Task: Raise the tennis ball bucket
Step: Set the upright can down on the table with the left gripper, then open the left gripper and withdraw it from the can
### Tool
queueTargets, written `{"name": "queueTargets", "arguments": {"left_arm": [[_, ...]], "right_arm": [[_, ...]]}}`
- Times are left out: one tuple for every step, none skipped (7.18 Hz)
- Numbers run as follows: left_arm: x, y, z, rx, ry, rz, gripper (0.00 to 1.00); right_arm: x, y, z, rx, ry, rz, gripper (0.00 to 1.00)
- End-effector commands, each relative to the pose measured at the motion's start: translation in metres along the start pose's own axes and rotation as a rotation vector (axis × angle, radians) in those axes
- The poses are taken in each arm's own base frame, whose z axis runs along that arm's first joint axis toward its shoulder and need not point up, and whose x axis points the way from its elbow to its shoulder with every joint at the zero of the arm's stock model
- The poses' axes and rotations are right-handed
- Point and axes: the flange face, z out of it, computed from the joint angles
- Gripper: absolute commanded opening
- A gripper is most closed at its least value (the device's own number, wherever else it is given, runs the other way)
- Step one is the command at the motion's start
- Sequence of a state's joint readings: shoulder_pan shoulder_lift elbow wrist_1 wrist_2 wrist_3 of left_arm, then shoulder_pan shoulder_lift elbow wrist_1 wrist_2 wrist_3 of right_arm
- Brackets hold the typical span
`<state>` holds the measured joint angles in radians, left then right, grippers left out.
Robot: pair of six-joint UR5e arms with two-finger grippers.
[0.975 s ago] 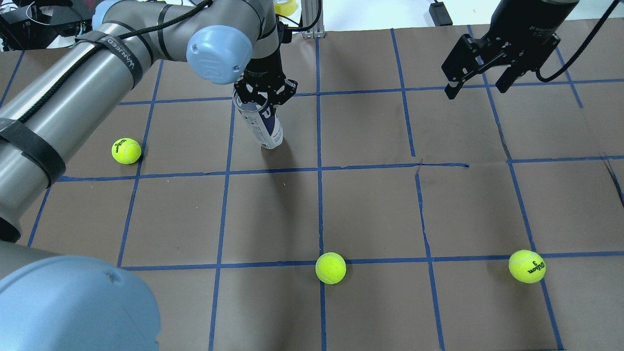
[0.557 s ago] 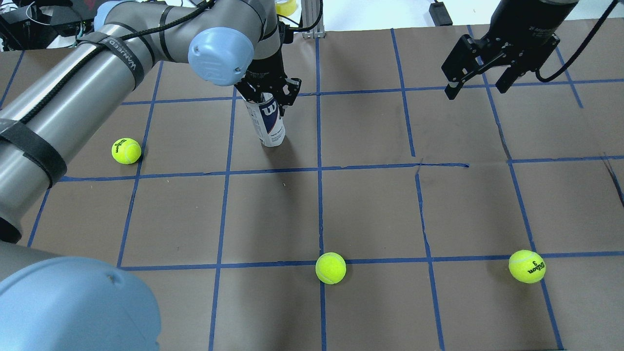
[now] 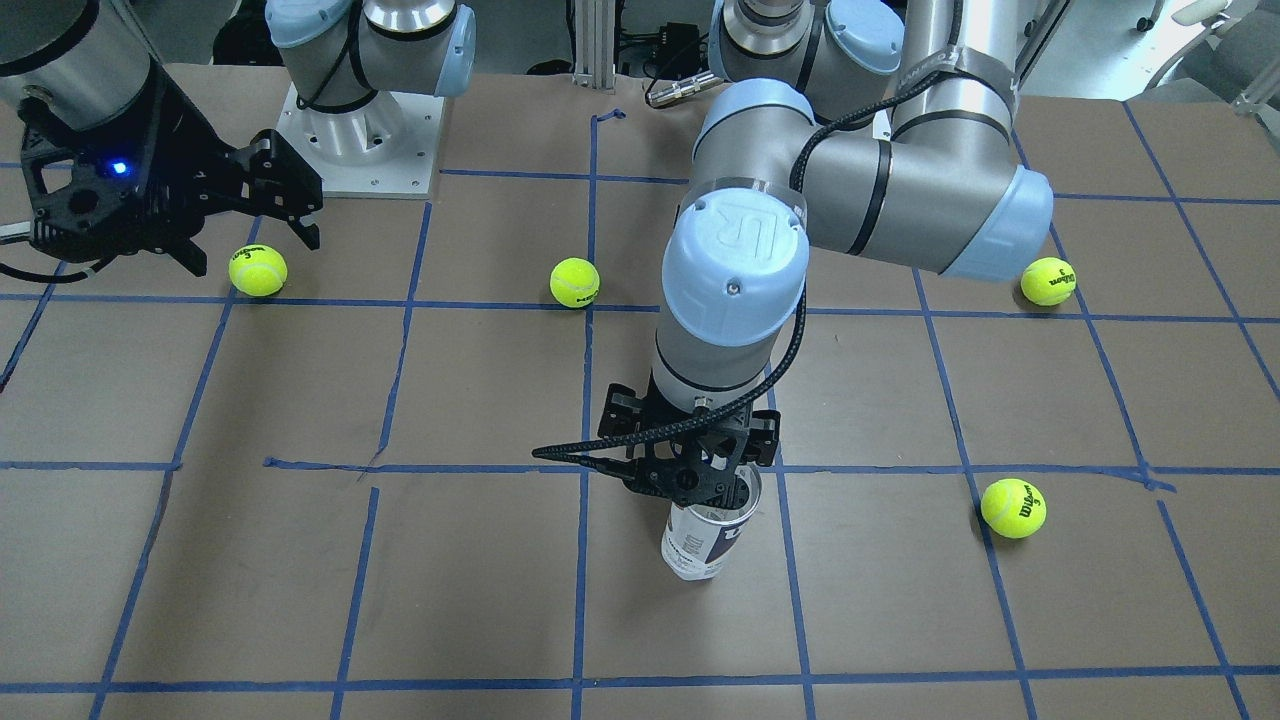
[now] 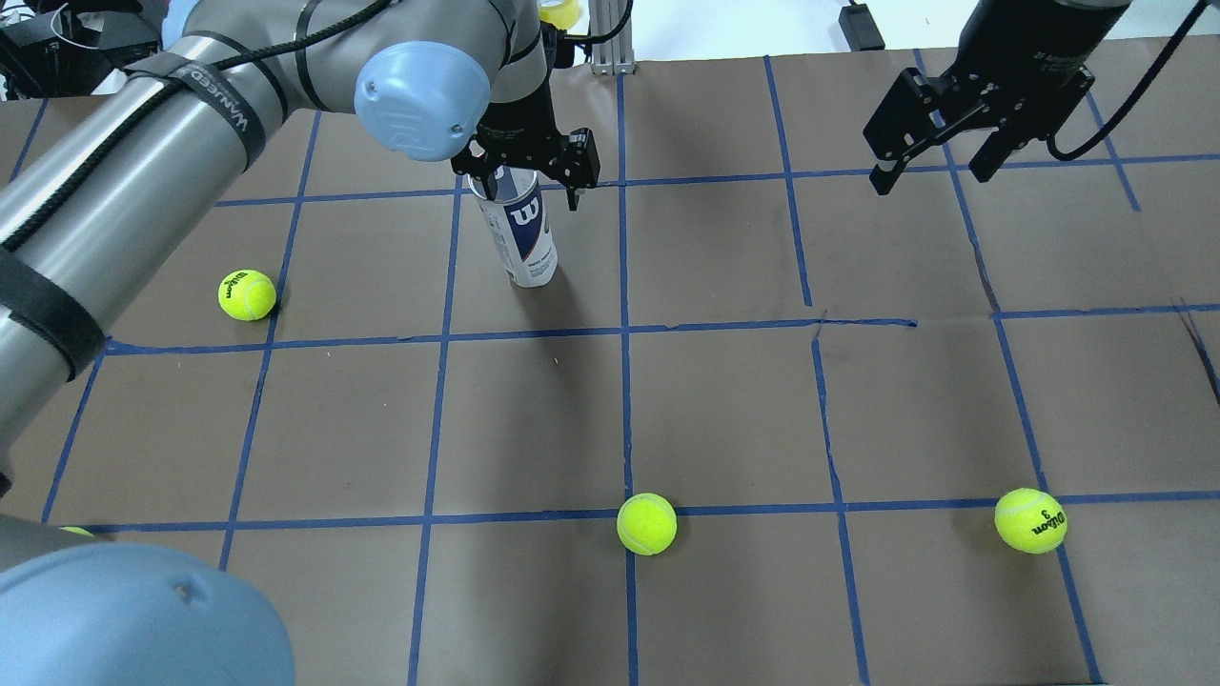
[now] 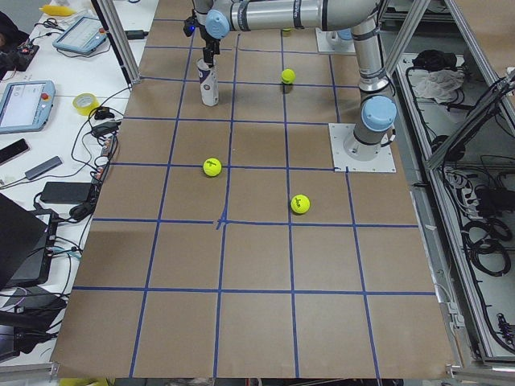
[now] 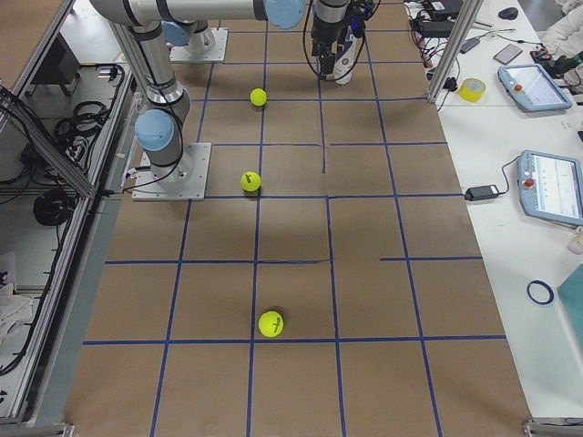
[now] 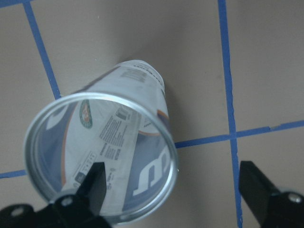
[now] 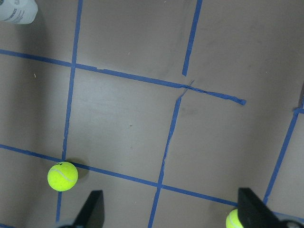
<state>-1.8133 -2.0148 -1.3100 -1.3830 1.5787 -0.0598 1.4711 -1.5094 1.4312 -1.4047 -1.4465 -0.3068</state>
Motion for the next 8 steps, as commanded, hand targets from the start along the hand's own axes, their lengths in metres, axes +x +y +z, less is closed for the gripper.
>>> {"name": "queueTargets", "arguments": {"left_arm": [[0.011, 0.029, -0.059, 0.077, 0.001, 0.020, 1.00], [0.010, 0.049, -0.083, 0.072, 0.001, 0.022, 1.00], [0.011, 0.076, -0.114, 0.066, 0.008, 0.025, 1.00], [0.009, 0.108, -0.140, 0.044, 0.019, 0.026, 1.00], [0.007, 0.133, -0.156, 0.054, 0.023, 0.027, 1.00], [0.003, 0.153, -0.153, 0.050, 0.007, 0.027, 1.00], [-0.001, 0.172, -0.143, 0.032, 0.012, 0.020, 1.00], [-0.020, 0.180, -0.150, 0.052, 0.006, -0.002, 1.00]], "right_arm": [[0.000, 0.000, 0.000, 0.000, 0.000, 0.000, 1.00], [0.000, 0.000, 0.000, 0.000, 0.000, 0.000, 1.00], [0.000, 0.000, 0.000, -0.001, 0.000, 0.000, 1.00], [0.000, 0.000, 0.000, 0.000, 0.000, 0.000, 1.00], [0.000, 0.000, 0.000, 0.000, 0.000, 0.000, 1.00], [0.000, 0.000, 0.000, 0.000, 0.000, 0.000, 1.00], [0.000, 0.000, 0.000, 0.001, -0.001, 0.000, 1.00], [0.000, 0.000, 0.000, 0.001, -0.001, 0.000, 1.00]]}}
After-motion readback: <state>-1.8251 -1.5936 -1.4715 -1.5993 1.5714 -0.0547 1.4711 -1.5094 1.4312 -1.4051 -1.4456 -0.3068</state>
